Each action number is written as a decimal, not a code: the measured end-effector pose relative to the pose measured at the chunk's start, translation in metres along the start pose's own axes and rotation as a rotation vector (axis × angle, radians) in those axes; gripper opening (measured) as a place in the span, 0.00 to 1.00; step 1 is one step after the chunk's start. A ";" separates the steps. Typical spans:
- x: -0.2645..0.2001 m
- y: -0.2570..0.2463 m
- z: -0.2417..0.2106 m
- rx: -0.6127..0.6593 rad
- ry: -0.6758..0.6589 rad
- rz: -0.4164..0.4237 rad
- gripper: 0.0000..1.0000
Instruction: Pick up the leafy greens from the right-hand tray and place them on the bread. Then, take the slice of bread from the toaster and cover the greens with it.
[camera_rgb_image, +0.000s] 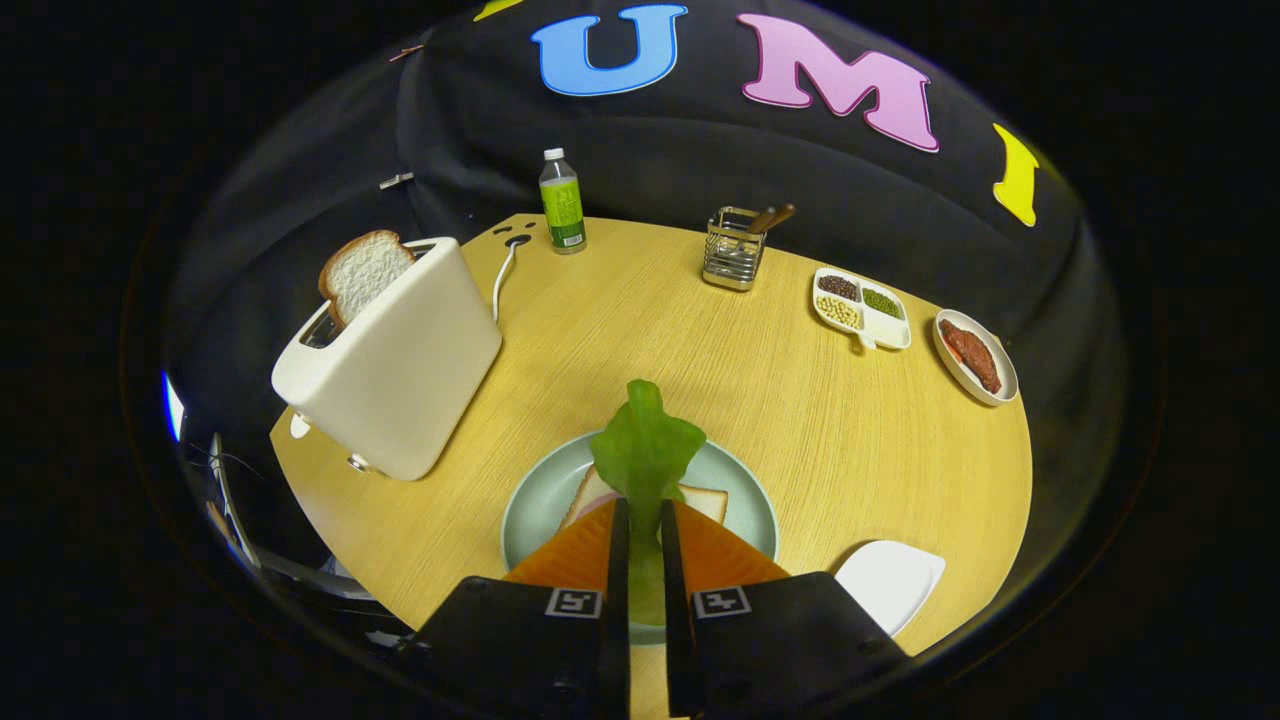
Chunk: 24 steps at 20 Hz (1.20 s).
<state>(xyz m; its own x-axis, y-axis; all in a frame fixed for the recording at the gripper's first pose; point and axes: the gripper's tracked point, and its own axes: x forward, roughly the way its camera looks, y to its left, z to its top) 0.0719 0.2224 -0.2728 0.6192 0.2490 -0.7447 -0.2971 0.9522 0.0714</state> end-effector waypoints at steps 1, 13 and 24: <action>0.002 0.002 0.000 -0.003 0.006 0.002 0.20; 0.007 0.016 -0.001 -0.010 0.003 0.000 0.99; -0.042 0.100 0.096 -0.177 -0.270 0.104 0.99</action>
<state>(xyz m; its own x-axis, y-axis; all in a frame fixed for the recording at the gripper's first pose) 0.0859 0.3239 -0.1701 0.7421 0.4034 -0.5353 -0.4756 0.8797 0.0035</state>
